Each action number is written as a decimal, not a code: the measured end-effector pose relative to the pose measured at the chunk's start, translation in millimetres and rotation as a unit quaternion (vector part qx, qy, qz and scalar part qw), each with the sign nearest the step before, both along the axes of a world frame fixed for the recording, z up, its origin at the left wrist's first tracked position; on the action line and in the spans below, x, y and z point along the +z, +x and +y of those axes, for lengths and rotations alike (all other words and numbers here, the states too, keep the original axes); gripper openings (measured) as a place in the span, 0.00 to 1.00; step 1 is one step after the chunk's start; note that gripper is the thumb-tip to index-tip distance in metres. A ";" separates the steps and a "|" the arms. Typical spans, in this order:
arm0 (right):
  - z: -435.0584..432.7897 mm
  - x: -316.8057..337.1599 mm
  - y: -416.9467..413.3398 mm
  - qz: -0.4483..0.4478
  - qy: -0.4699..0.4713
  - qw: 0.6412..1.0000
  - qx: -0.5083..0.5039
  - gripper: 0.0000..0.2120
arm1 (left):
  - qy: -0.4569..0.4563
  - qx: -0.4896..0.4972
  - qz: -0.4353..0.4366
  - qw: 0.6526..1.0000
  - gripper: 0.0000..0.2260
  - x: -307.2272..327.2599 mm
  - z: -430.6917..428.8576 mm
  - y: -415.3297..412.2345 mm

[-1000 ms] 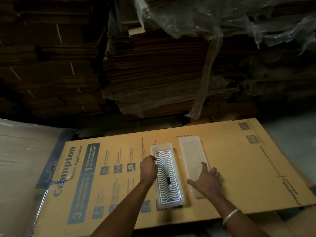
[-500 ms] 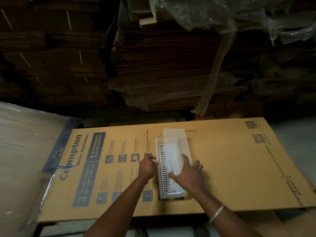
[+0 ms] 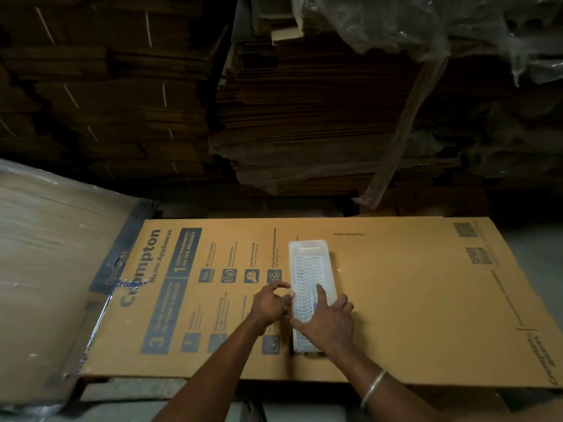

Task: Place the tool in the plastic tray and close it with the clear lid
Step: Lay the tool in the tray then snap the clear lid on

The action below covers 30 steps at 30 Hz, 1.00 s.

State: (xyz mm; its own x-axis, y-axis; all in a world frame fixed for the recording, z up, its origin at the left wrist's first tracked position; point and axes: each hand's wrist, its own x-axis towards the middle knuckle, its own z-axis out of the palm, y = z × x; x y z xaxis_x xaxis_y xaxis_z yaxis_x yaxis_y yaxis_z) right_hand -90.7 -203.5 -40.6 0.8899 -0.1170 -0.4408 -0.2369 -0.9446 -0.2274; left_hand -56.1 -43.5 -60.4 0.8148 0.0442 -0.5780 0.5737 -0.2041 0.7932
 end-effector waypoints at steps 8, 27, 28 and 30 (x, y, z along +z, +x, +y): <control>-9.0 -2.8 4.6 0.021 -0.004 0.999 0.034 0.48 | -0.001 -0.048 0.040 0.998 0.09 -5.2 2.6 -5.2; -54.1 16.9 116.5 0.058 -0.044 0.960 0.271 0.66 | -0.040 -0.187 0.065 0.979 0.16 -13.9 8.0 -45.6; -52.2 17.2 121.0 0.059 -0.053 0.958 0.275 0.69 | -0.020 -0.186 0.064 0.980 0.19 -11.8 8.0 -45.4; -48.8 17.1 128.4 0.058 -0.067 0.954 0.286 0.73 | 0.068 -0.199 0.039 0.977 0.34 -6.0 7.9 -42.0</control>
